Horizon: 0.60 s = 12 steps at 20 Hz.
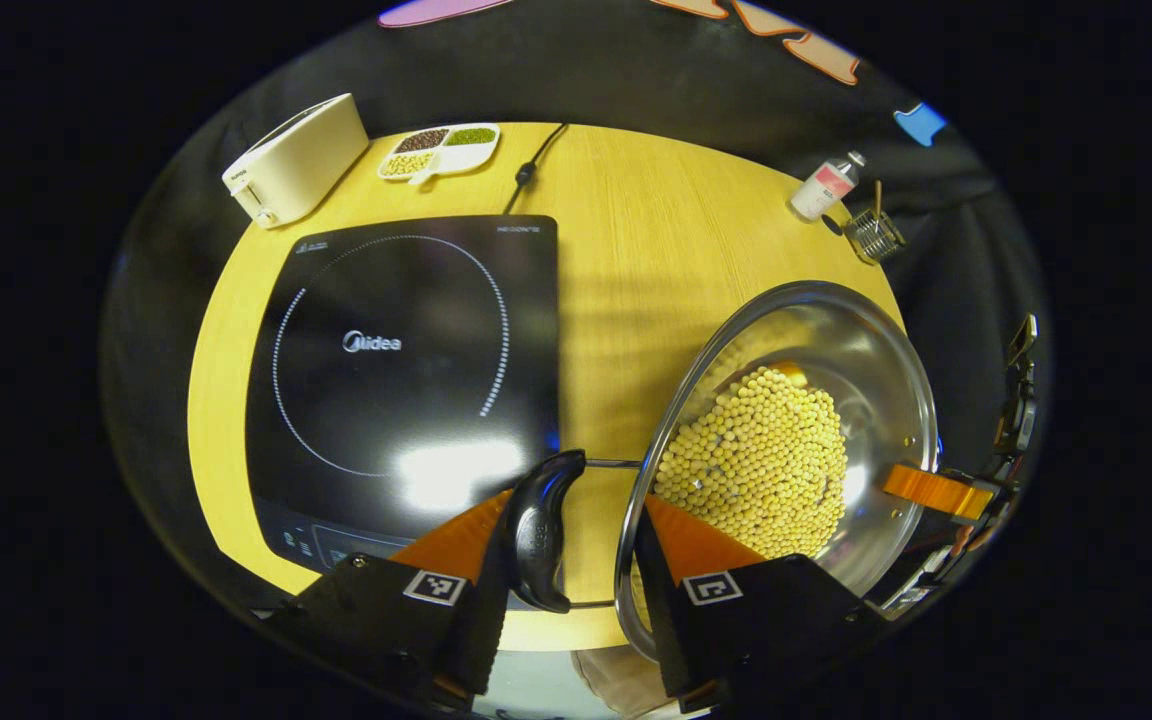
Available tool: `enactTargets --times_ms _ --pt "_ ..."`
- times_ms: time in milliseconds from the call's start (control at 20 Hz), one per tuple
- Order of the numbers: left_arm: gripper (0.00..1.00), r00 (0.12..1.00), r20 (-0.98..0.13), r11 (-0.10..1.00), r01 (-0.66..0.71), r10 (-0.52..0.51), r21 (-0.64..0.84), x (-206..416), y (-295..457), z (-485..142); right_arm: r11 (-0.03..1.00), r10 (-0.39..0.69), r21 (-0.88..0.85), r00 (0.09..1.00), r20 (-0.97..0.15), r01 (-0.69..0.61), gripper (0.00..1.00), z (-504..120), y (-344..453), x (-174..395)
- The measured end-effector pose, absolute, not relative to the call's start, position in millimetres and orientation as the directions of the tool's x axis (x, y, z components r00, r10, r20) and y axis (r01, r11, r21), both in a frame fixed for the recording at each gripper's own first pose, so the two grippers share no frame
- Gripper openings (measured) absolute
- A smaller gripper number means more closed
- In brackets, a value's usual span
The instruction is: First push the handle of the pot to place it horizontally, then grasp the pot with both hands and set it on the induction cooktop.
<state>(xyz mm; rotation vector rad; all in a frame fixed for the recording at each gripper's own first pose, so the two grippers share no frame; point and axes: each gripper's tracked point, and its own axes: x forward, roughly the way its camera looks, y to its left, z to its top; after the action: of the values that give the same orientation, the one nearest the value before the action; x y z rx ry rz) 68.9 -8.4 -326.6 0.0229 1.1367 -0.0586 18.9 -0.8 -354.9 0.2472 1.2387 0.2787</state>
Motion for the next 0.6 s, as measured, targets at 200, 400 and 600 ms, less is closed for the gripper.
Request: enactTargets --times_ms 200,400,600 --pt "0.64 0.423 -0.905 0.997 0.078 -0.04 -0.007 70 36 -311 0.941 0.335 0.335 0.304 -0.892 -0.055 0.49 -351 48 1" --pt "0.66 0.431 -0.902 0.998 0.069 -0.038 -0.009 71 76 -307 0.946 0.32 0.318 0.296 -0.9 -0.056 0.49 -357 90 -11" --pt "0.66 0.437 -0.899 0.999 0.042 -0.04 -0.024 75 115 -307 0.95 0.313 0.305 0.295 -0.903 -0.074 0.48 -365 129 -11"
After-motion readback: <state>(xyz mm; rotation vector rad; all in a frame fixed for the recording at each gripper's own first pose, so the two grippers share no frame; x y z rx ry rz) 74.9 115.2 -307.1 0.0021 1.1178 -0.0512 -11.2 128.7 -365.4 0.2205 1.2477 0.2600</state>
